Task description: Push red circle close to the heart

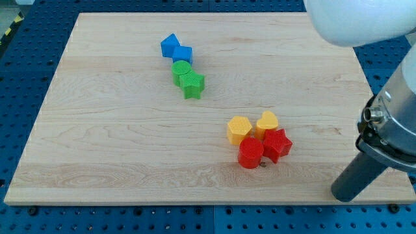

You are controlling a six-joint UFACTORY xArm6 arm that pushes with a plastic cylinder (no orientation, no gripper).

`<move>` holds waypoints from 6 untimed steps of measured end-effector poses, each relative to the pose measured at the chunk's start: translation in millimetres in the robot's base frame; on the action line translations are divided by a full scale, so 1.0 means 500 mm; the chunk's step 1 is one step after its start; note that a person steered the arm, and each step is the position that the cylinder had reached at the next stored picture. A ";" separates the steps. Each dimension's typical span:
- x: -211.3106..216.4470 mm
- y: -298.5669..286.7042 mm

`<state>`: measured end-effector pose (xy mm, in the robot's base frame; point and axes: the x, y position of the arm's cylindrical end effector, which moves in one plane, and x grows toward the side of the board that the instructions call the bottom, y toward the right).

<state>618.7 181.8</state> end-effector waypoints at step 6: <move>-0.127 -0.253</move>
